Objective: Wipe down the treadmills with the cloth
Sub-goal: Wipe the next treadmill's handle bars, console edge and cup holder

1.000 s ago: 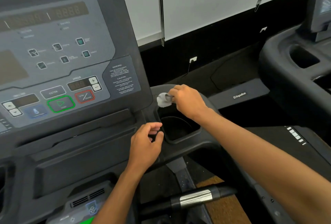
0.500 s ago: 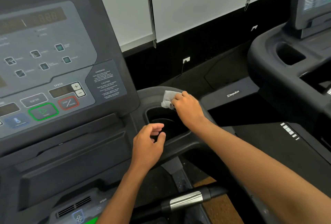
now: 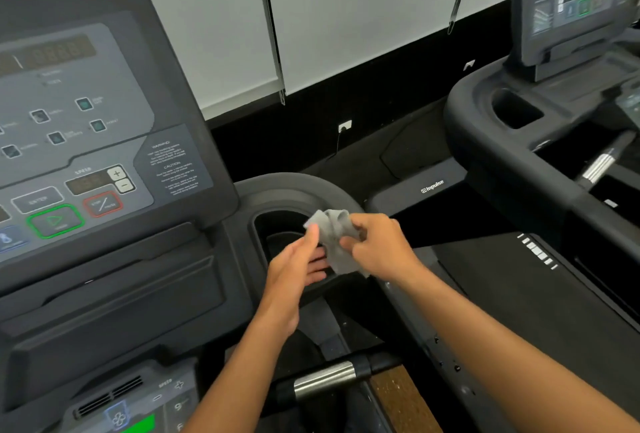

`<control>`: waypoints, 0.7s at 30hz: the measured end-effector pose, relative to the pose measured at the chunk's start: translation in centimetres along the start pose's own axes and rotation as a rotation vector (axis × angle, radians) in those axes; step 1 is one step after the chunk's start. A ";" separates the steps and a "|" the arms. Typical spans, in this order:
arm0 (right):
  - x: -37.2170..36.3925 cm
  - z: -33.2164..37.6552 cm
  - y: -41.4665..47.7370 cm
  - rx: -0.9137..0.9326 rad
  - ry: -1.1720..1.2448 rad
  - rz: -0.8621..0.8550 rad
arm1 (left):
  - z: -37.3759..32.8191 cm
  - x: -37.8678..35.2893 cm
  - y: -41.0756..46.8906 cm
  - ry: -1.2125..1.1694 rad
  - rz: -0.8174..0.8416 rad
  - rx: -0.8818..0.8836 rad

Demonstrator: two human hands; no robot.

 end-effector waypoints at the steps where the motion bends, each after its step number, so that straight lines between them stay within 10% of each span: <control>1: -0.5 0.9 -0.7 0.085 -0.005 0.050 | 0.2 -1.3 -0.3 -0.106 0.066 0.044; 5: -2.2 2.5 -2.7 0.313 -0.048 0.383 | 0.2 -2.4 -0.4 -0.136 0.071 0.046; 11: 0.1 -1.6 -1.8 -0.135 0.438 0.228 | -0.8 -2.0 -0.1 -0.069 0.218 0.058; 21: 3.5 4.4 -1.7 0.056 0.593 0.198 | -4.0 -2.2 0.8 -0.017 0.465 -0.072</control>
Point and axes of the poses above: each hand's wrist, its own y-axis towards the middle knuckle, its own x-axis out of the back of the hand, z = x × y, the point moved 9 cm from there along y, towards the middle knuckle, and after that the axes turned 6 degrees about -y, right-handed, at the moved point
